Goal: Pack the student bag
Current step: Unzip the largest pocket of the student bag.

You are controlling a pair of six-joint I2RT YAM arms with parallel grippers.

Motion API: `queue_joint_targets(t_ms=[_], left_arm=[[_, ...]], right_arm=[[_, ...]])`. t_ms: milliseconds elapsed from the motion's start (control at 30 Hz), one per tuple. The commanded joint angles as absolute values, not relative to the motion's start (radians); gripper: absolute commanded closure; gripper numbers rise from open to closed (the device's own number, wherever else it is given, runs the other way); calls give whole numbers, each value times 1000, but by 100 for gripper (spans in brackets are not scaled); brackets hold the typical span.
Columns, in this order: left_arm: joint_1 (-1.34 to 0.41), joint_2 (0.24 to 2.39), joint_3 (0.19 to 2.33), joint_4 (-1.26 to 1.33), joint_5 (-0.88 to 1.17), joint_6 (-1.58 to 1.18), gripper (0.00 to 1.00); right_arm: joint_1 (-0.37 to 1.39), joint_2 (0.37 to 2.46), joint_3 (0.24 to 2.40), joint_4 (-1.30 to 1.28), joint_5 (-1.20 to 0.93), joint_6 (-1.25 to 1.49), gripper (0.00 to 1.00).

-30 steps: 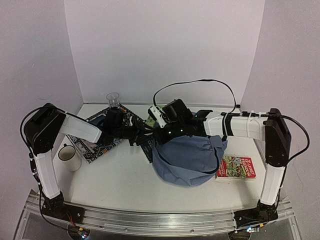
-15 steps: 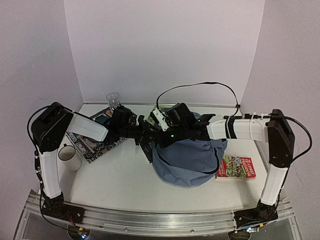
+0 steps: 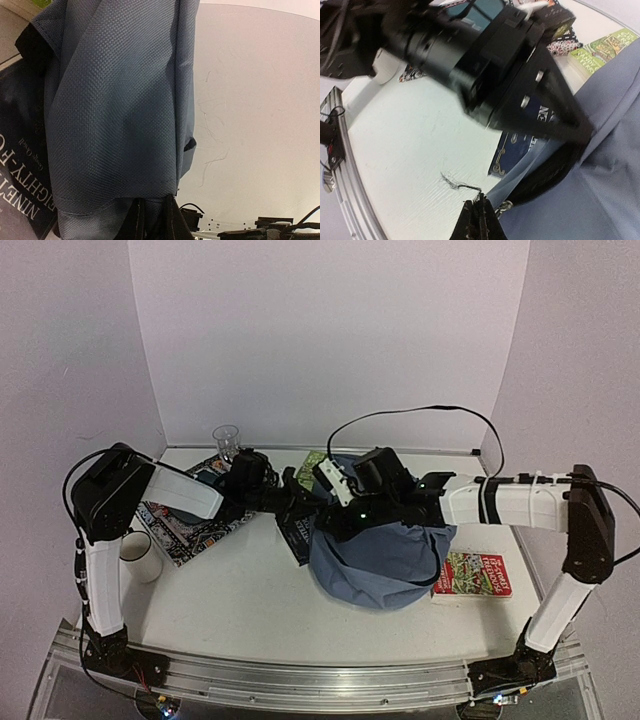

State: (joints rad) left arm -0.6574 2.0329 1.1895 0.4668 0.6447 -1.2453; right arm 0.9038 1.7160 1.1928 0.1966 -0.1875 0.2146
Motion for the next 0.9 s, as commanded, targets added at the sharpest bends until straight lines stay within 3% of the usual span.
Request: queue_joint_targets(t_ms=[0,233,367,633,867], left_arm=[[-599,2087,1303,484,617,-1203,100],[-525,2198,1488,378,615,-1100,100],[-518,2249,1678,43,496,-884,97],[-520,2083,1605,-117,435,-822,50],[-598,1876,1418,-202,438,-909,36]], right_arm=[[911,1562,1108,155,-282,221,100],[913,1408,993,78,-264,235,100],[912,1404,990,69,-215,238,100],[913,1546,1159,99,-158,236,100],[912,1600,1229,116,-141,232,100]])
